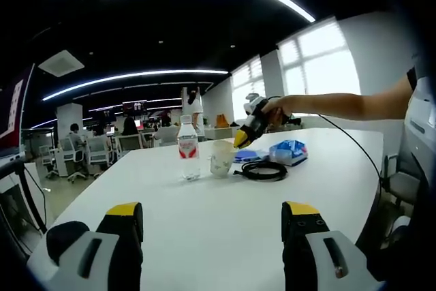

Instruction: Arrange the tabletop items into an orderly group along one side of the table until the central work area is clear of visible clutter.

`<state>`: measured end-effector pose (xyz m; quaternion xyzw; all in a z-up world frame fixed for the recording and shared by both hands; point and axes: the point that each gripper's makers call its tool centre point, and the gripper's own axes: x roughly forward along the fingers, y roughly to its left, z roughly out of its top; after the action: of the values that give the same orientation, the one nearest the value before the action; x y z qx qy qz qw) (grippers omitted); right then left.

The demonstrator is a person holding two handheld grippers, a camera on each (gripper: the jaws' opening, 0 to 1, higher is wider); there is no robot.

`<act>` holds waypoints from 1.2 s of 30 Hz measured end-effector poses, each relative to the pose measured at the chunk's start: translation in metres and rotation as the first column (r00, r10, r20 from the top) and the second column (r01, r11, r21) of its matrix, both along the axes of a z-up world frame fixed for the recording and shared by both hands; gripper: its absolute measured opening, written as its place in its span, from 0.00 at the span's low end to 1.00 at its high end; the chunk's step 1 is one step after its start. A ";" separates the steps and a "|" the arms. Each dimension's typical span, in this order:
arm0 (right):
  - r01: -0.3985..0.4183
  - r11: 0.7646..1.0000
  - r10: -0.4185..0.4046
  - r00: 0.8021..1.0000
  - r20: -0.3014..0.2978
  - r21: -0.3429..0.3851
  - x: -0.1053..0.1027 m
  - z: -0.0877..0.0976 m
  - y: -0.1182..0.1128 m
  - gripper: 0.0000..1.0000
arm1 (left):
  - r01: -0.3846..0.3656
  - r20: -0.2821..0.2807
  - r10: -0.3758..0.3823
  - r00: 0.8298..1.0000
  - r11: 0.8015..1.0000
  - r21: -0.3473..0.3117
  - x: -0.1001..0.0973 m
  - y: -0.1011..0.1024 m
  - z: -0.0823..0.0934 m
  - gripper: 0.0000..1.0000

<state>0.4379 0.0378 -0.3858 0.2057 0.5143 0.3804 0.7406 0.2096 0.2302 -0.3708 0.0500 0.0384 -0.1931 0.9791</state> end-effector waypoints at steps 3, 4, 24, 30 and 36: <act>-0.008 1.000 0.008 0.999 0.048 0.008 0.002 0.002 0.002 0.05 | 0.001 -0.002 -0.001 1.000 1.000 0.002 0.000 -0.001 -0.001 0.83; -0.016 1.000 0.016 0.998 0.068 0.004 0.001 0.003 0.003 0.08 | 0.003 -0.002 -0.003 1.000 1.000 0.003 0.000 -0.001 -0.001 0.83; -0.097 0.994 0.104 0.968 0.227 -0.041 0.004 0.003 0.000 0.14 | 0.005 0.003 -0.005 1.000 1.000 0.009 -0.001 -0.005 0.002 0.83; -0.148 0.985 0.168 0.947 0.273 -0.094 -0.004 0.000 0.000 0.14 | 0.009 0.004 -0.009 1.000 1.000 0.013 -0.002 -0.008 0.003 0.83; -0.151 0.974 0.209 0.887 0.411 -0.170 0.004 0.002 -0.005 0.14 | 0.013 0.006 -0.013 1.000 1.000 0.015 -0.003 -0.011 0.003 0.83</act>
<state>0.4423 0.0326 -0.3834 0.0190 0.3810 0.4482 0.8085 0.2067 0.2191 -0.3674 0.0584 0.0365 -0.1990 0.9776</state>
